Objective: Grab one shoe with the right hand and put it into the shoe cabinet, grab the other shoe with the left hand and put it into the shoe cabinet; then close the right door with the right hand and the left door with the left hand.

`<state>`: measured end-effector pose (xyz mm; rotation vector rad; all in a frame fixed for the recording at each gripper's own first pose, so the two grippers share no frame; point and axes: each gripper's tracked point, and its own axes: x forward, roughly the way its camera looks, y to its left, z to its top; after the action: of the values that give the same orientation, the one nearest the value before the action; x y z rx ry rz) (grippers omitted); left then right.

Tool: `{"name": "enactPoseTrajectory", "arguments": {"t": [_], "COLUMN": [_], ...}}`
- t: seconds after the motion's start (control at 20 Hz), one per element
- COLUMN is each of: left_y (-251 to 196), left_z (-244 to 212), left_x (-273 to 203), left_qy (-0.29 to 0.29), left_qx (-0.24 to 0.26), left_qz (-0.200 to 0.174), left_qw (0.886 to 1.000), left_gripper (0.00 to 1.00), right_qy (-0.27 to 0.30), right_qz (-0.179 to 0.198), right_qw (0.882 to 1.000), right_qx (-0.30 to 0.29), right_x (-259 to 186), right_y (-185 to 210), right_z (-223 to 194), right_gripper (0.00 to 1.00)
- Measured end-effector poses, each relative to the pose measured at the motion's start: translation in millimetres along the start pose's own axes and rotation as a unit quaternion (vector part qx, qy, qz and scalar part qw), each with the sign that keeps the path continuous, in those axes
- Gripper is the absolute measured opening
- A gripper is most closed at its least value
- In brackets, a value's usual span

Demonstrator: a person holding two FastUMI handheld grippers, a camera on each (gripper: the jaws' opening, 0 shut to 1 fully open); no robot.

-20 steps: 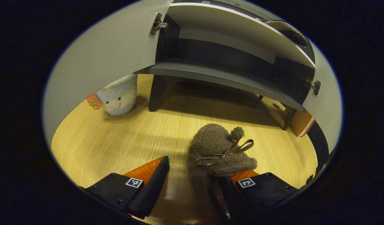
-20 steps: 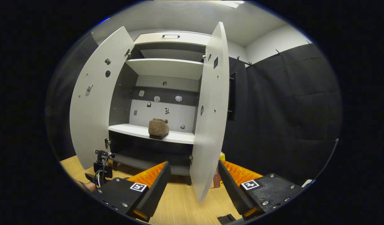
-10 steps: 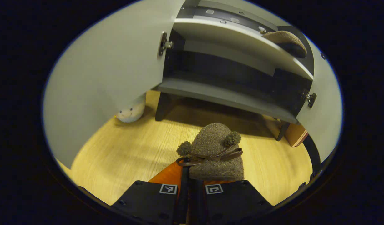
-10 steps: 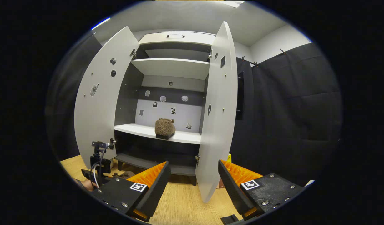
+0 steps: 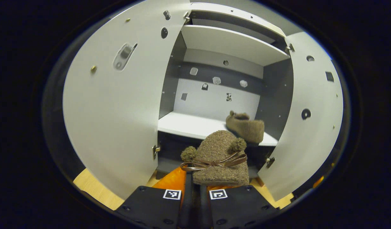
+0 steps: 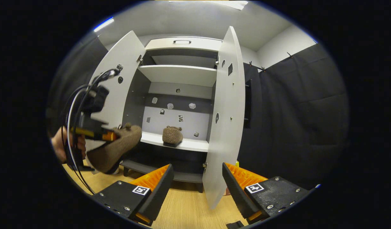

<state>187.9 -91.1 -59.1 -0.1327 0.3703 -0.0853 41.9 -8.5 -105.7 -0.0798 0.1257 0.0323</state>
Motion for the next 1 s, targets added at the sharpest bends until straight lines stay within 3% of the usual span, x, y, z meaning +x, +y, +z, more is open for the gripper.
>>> {"name": "enactPoseTrajectory", "arguments": {"t": [0.05,0.3,0.55,0.8,0.9,1.0], "left_y": [-8,-17,-18,-6,-7,-5], "left_z": [24,81,59,42,38,33], "left_x": [15,120,216,256,262,267], "left_qy": [-0.007,0.005,0.089,0.131,0.142,0.149], "left_qx": [-0.003,0.051,0.057,0.064,0.063,0.069], "left_qz": [-0.004,0.014,0.031,0.056,0.059,0.062], "left_qw": [1.0,0.999,0.994,0.988,0.986,0.985], "left_gripper": [0.18,0.18,0.18,0.18,0.22,0.32], "right_qy": [0.0,0.0,0.01,0.023,0.028,0.034], "right_qz": [-0.003,-0.024,-0.05,-0.066,-0.069,-0.07], "right_qw": [1.0,1.0,0.999,0.998,0.997,0.997], "right_qx": [0.0,0.003,0.004,-0.001,0.002,0.007], "right_x": [0,-8,-10,-10,-8,-8], "right_y": [-2,-21,-41,-55,-57,-60], "right_z": [0,1,-5,-12,-15,-19], "right_gripper": [0.99,0.94,0.94,0.94,0.94,0.94]}}
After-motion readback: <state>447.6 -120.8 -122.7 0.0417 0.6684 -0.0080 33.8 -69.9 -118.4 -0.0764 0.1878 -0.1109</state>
